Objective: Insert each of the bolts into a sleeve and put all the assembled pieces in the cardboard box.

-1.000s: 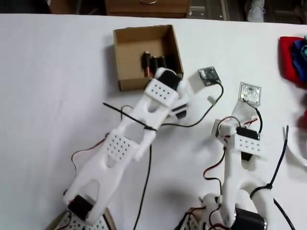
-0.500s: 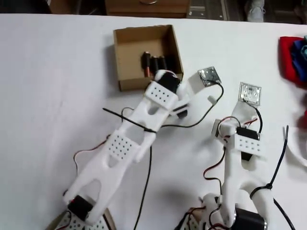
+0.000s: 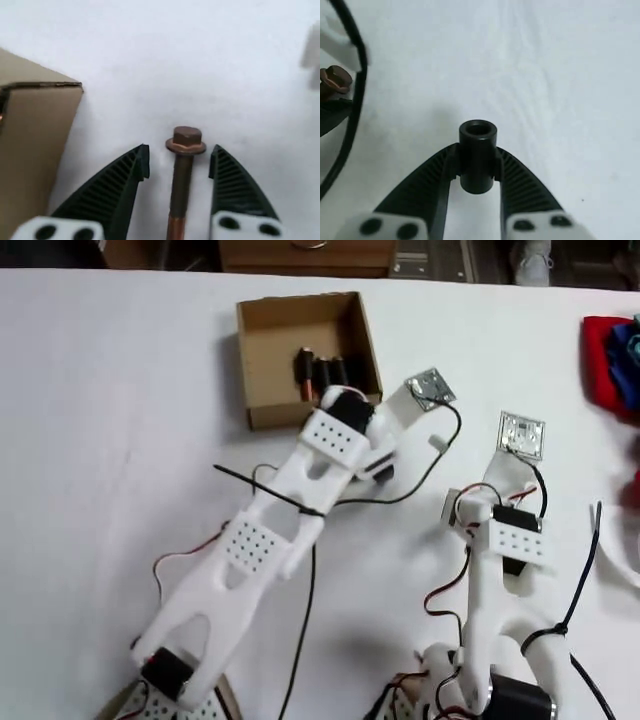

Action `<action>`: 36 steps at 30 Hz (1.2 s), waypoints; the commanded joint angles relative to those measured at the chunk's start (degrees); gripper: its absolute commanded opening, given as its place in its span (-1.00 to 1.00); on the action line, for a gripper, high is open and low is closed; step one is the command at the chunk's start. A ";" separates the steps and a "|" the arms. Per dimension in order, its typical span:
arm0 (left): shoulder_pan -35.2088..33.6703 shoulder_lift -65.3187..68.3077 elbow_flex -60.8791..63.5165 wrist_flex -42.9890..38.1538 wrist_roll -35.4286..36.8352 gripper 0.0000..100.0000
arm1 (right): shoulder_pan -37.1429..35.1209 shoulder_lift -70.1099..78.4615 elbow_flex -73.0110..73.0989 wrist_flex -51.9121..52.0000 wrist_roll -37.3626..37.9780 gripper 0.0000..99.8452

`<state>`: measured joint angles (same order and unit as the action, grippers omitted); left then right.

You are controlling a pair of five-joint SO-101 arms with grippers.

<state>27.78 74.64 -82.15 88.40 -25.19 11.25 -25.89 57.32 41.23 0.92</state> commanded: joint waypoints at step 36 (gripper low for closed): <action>-11.43 -34.64 0.04 14.33 18.46 -0.95 | -0.13 -4.79 0.26 -0.84 -0.26 -0.96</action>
<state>16.00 50.55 -86.81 101.41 -7.52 11.25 -26.68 57.67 41.23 0.92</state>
